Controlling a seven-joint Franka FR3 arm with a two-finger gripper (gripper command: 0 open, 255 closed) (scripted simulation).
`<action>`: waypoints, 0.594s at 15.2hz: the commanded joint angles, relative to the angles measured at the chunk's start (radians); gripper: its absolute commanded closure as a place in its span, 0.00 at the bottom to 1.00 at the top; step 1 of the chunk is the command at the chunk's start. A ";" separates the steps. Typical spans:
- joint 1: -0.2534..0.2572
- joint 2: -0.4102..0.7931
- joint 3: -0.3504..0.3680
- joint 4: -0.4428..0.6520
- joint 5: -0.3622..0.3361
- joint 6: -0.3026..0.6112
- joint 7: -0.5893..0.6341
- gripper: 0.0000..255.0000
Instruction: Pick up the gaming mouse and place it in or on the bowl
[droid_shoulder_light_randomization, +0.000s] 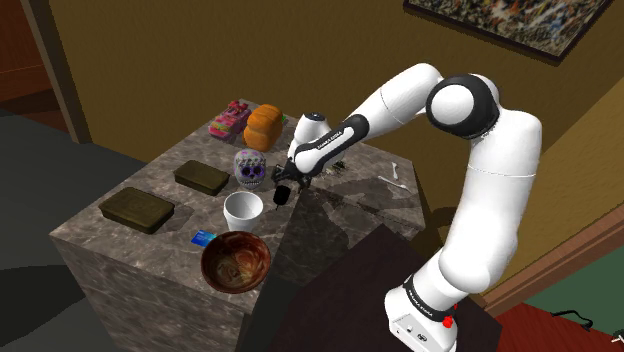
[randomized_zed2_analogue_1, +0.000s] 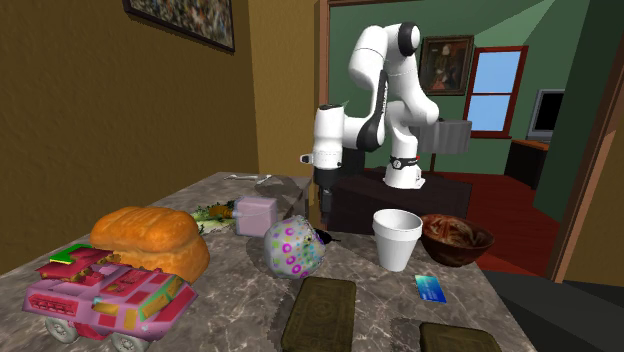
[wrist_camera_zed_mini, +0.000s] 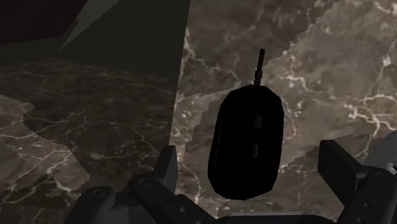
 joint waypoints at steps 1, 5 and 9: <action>0.010 0.082 -0.017 0.066 0.003 0.023 0.038 0.00; 0.016 0.132 -0.027 0.090 -0.002 0.051 0.046 0.00; 0.024 0.194 -0.036 0.116 -0.009 0.087 0.052 0.00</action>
